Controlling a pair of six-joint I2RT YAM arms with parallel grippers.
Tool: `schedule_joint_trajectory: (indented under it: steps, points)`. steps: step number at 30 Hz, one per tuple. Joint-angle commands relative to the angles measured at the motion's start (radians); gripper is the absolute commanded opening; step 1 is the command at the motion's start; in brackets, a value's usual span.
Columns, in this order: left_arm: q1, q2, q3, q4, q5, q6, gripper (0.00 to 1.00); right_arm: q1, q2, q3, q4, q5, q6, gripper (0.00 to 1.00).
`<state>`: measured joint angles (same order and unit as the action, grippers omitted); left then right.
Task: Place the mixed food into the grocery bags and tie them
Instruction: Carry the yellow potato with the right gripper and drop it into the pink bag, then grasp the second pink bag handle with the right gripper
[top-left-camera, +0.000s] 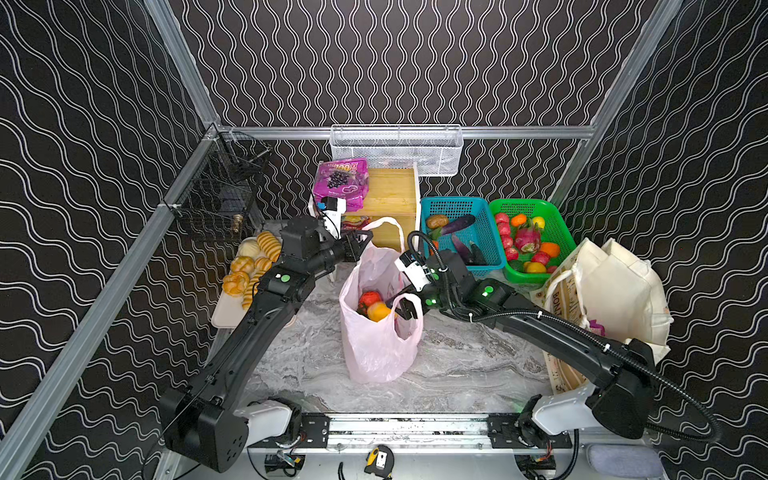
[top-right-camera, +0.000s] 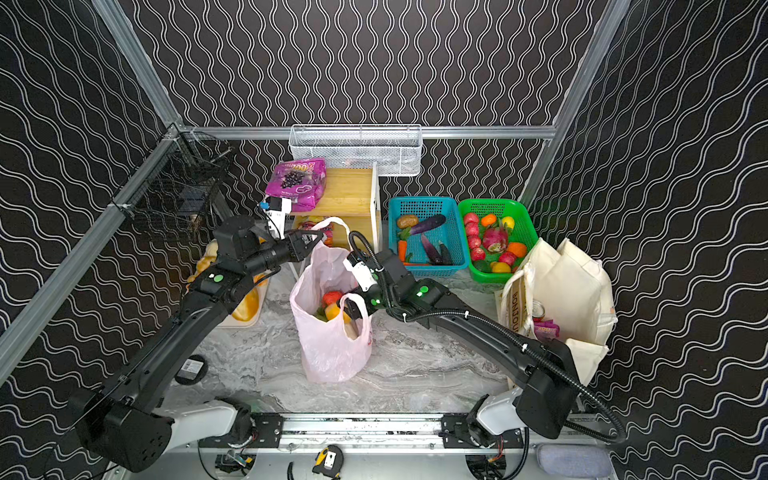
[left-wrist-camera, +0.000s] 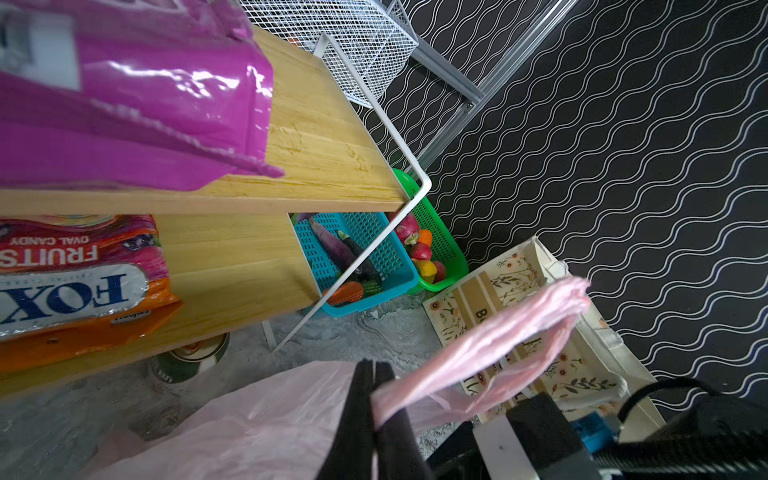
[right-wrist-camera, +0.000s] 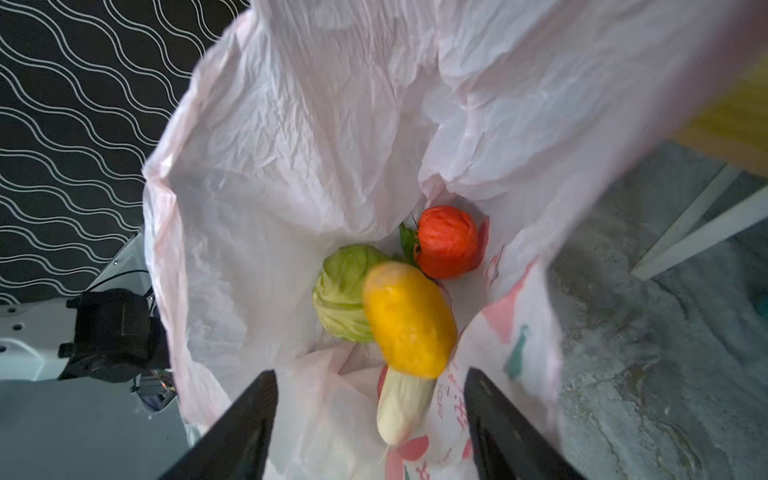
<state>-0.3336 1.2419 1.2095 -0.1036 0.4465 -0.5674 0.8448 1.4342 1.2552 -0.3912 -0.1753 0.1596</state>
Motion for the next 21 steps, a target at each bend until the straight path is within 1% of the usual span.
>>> schedule_joint_trajectory:
  steps: [1, 4, 7, 9, 11, 13, 15, 19, 21]
  points:
    - [0.005, -0.012, 0.003, -0.010, -0.022, 0.024, 0.00, 0.008, -0.039, -0.004, 0.060, 0.113, -0.020, 0.80]
    - [0.018, -0.020, -0.013, -0.003, -0.015, 0.013, 0.00, 0.009, -0.153, -0.084, 0.126, 0.190, 0.015, 0.83]
    - [0.035, -0.030, -0.031, 0.010, -0.003, -0.005, 0.00, 0.008, -0.314, -0.197, 0.190, 0.288, 0.071, 0.84]
    - [0.042, -0.035, -0.038, 0.012, -0.003, -0.006, 0.00, 0.009, -0.434, -0.290, 0.227, 0.335, 0.101, 0.83]
    - [0.047, -0.039, -0.042, 0.014, 0.001, -0.007, 0.00, 0.009, -0.538, -0.355, 0.247, 0.340, 0.093, 0.81]
    - [0.052, -0.040, -0.043, 0.012, 0.009, -0.006, 0.00, 0.008, -0.626, -0.402, 0.265, 0.319, 0.048, 0.78]
    - [0.055, -0.042, -0.044, 0.008, 0.011, -0.004, 0.00, 0.008, -0.689, -0.430, 0.272, 0.249, 0.001, 0.75]
    - [0.058, -0.044, -0.045, 0.004, 0.015, -0.005, 0.00, 0.010, -0.734, -0.421, 0.244, 0.078, -0.070, 0.73]
    - [0.059, -0.044, -0.042, 0.003, 0.021, -0.008, 0.00, 0.009, -0.731, -0.399, 0.212, 0.048, -0.082, 0.72]
